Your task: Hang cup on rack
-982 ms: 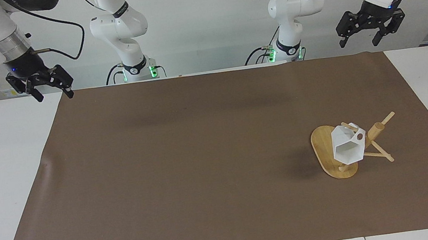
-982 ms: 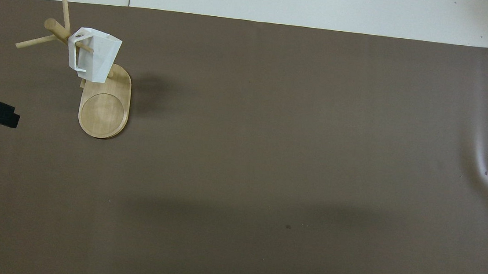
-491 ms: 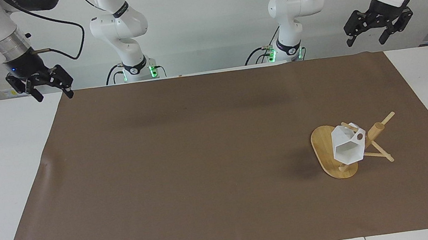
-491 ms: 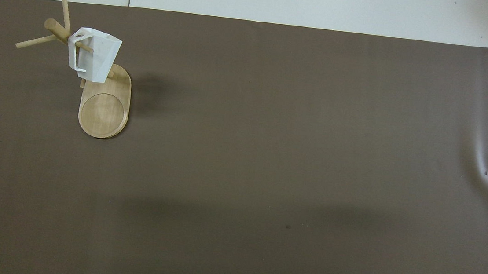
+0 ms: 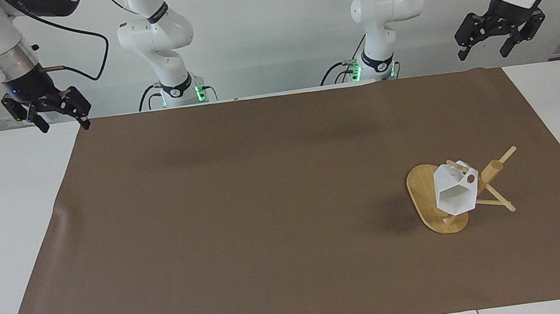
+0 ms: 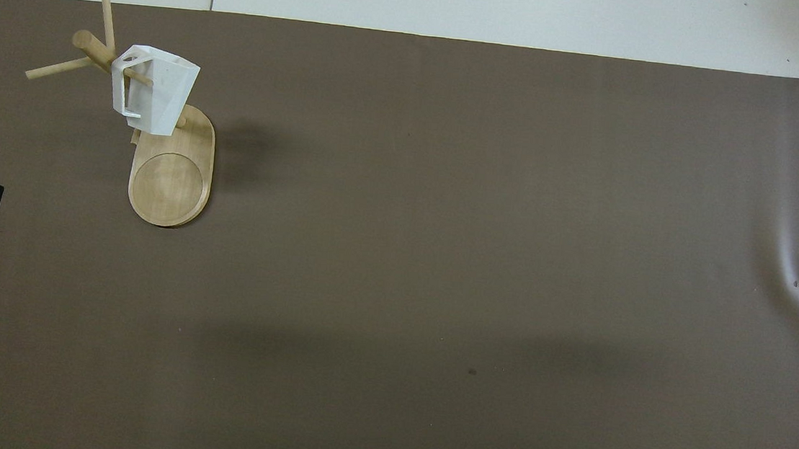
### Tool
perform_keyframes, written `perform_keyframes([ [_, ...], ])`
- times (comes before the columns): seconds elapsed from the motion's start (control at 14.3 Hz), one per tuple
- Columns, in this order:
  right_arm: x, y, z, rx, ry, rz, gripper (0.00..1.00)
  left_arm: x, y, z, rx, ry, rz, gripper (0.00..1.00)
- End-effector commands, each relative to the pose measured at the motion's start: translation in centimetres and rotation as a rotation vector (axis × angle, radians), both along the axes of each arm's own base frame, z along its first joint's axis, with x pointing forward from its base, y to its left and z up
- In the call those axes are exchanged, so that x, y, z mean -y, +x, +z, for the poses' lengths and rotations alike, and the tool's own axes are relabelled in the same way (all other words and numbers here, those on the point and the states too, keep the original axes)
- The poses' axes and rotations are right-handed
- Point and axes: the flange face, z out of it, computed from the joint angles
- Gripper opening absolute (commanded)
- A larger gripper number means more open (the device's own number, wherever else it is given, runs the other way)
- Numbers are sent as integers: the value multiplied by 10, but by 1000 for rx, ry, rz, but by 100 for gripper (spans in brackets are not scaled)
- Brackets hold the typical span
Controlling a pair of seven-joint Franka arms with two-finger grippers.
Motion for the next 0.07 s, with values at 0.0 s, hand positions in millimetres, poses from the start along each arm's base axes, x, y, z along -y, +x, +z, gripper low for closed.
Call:
perform_keyframes([
  [0.0,-1,-6,0,9,-18,18,100,1,-5,-1,-2,13,-11,100],
])
